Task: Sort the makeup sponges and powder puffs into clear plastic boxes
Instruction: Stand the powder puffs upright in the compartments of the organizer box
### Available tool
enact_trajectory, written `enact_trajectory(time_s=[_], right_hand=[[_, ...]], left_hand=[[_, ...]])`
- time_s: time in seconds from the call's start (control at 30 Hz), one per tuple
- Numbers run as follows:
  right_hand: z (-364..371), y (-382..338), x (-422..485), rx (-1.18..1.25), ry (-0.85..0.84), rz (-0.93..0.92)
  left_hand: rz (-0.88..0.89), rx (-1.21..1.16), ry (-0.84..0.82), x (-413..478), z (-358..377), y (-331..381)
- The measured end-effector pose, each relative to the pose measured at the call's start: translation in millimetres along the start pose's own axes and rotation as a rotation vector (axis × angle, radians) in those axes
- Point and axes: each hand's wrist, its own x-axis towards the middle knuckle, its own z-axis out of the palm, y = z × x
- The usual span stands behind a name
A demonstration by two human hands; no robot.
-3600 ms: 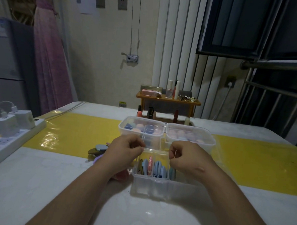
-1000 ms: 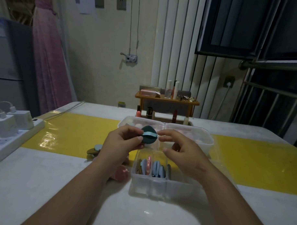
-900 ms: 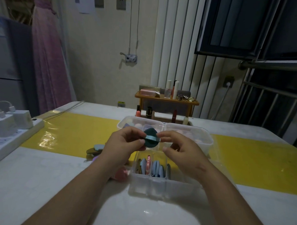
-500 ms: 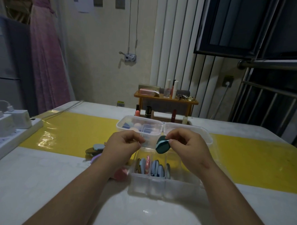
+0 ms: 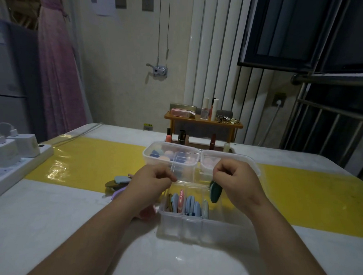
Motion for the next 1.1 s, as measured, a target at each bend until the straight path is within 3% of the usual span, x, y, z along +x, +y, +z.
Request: enact_trajectory(time_s=[0.33, 1.1], right_hand=[[2.2, 4.0, -0.5, -0.220, -0.253, 0.140], [1.8, -3.5, -1.1, -0.412, -0.366, 0.203]], left_hand=[[-0.017, -0.007, -0.002, 1.0, -0.2, -0.7], [-0.003, -0.011, -0.017, 0.9, -0.6, -2.3]])
